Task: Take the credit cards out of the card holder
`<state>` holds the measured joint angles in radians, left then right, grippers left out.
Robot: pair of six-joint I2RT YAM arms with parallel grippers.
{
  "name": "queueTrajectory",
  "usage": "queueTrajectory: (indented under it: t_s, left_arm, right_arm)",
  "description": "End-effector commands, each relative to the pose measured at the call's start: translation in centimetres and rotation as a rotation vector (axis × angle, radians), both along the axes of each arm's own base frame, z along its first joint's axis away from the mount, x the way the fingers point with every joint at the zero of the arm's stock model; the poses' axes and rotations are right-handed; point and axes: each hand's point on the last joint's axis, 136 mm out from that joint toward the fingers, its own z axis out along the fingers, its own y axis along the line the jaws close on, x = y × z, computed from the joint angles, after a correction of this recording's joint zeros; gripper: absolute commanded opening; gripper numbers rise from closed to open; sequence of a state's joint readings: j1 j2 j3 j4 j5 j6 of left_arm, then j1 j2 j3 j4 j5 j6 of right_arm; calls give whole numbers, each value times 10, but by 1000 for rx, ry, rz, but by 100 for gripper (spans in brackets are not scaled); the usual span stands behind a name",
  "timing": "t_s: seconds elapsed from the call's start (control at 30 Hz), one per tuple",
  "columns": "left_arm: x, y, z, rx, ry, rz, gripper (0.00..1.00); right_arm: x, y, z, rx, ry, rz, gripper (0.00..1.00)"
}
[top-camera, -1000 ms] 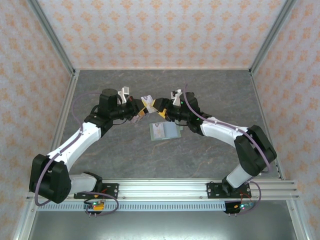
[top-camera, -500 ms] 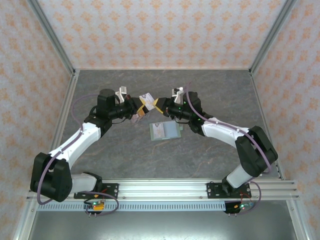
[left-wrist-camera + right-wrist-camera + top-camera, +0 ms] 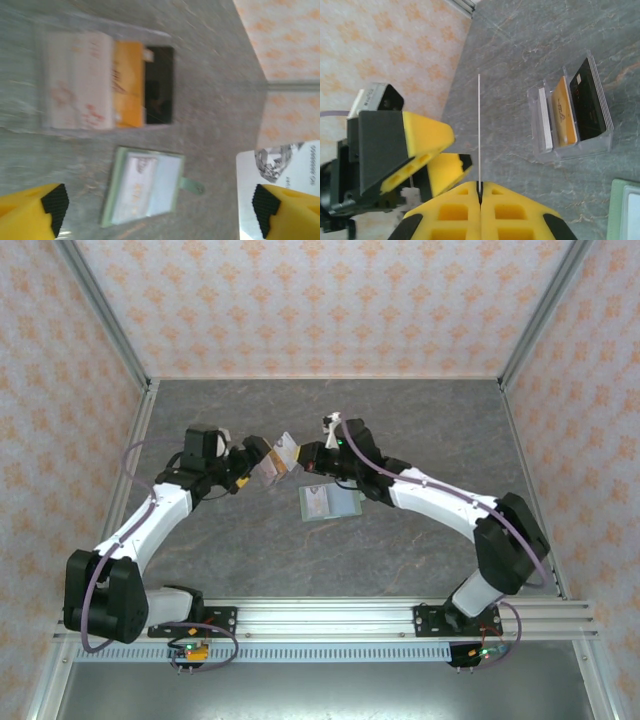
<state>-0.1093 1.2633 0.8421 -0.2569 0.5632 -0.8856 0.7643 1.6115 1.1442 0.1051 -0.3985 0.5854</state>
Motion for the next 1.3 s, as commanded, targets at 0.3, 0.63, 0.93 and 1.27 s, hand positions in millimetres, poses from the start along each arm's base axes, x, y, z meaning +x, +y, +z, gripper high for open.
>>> queueTrajectory:
  t_s: [0.3,0.63,0.93,1.27]
  left_arm:
    - [-41,67,-34,238,161,116,100]
    - [-47,66,-44,225,188,99,100]
    - [-45,63,-45,208,189,88,100]
    - [-44,60,-43,191,187,77,100]
  right_arm:
    - [47,56,-67,-373,-212,-75,1]
    - [68,69,-92,-420,-231,-98,1]
    - [59,74,-107,-429,-214,-37,12]
    - [48,70,-71,-365,-193,-33,34]
